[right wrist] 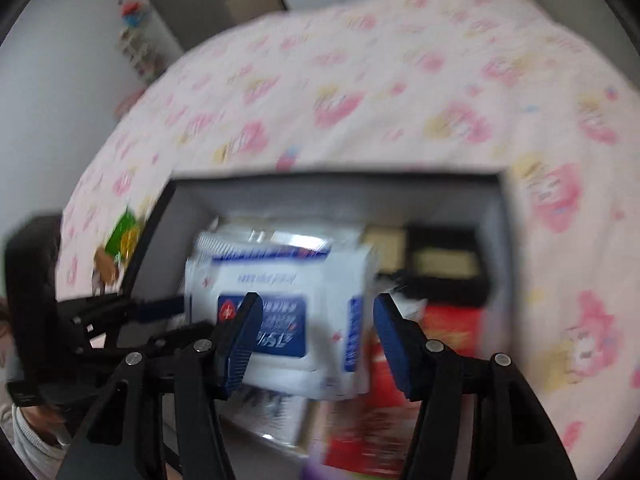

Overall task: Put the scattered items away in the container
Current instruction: 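Lift the wipes pack with the left gripper and carry it over the black box, then lower the wipes pack into the box and open the left gripper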

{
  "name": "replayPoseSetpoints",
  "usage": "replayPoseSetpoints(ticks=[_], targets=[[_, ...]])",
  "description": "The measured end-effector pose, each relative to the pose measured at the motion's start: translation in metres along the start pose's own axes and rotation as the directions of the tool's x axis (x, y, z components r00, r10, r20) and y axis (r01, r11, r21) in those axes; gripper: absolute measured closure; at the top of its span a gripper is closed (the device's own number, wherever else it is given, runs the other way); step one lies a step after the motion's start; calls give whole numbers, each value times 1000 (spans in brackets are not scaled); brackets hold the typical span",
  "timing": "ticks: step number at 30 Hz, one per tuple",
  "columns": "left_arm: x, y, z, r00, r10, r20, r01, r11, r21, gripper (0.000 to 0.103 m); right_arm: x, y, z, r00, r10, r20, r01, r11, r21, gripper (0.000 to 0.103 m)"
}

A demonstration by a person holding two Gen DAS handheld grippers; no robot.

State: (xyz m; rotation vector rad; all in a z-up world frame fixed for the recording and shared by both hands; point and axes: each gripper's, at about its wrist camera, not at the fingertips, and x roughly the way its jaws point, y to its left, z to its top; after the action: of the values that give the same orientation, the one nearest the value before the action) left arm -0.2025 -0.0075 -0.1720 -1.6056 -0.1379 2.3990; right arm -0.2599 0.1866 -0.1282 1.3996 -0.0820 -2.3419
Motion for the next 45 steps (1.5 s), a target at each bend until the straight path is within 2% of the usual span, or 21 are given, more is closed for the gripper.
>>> replayPoseSetpoints(ticks=[3,7,9,11,15,21,27,32,34,36,38,39,43,45], targets=[[-1,3,3,999,-44,19,44,999,-6,63,-16,-11,-5,999,-28,25,27,1000,15,48],[-8,-2,4,993,-115,14,115,993,6,62,2,-7,-15,999,-7,-51,7,1000,-1,48],[-11,-9,3,991,-133,-4,133,991,31,56,13,0,-18,996,-13,-87,11,999,-34,48],[-9,-15,0,992,-118,-35,119,992,33,48,19,6,-21,994,-33,-109,24,996,-83,48],[5,-24,-4,989,-115,-93,121,991,61,48,25,13,-29,990,-50,-133,31,990,-141,49],[30,-17,-8,983,-80,-168,87,996,37,48,42,27,-35,986,-12,-165,-16,986,-164,50],[39,-20,-10,988,-6,-155,16,998,64,50,35,30,-29,994,-2,-109,-13,990,-143,50],[36,-18,-10,993,2,-119,4,999,51,51,11,21,-27,994,-97,-52,87,982,-165,50],[34,-18,-10,995,11,-98,-7,999,48,53,5,17,-26,992,-110,-54,100,980,-169,50],[30,-17,-10,997,30,-69,-26,999,46,57,3,16,-27,993,-94,-71,79,979,-189,50],[26,-14,-9,998,41,-45,-39,999,38,66,3,18,-28,993,-74,-92,52,974,-220,50],[24,-13,-9,998,46,-33,-45,998,33,67,5,20,-30,992,-68,-104,41,969,-243,50],[24,-9,-8,998,-3,-62,4,1000,27,67,20,35,-39,984,-35,-176,-24,946,-323,50],[23,-8,-7,995,-26,-94,29,999,29,65,26,40,-42,981,-47,-190,-22,938,-346,50]])
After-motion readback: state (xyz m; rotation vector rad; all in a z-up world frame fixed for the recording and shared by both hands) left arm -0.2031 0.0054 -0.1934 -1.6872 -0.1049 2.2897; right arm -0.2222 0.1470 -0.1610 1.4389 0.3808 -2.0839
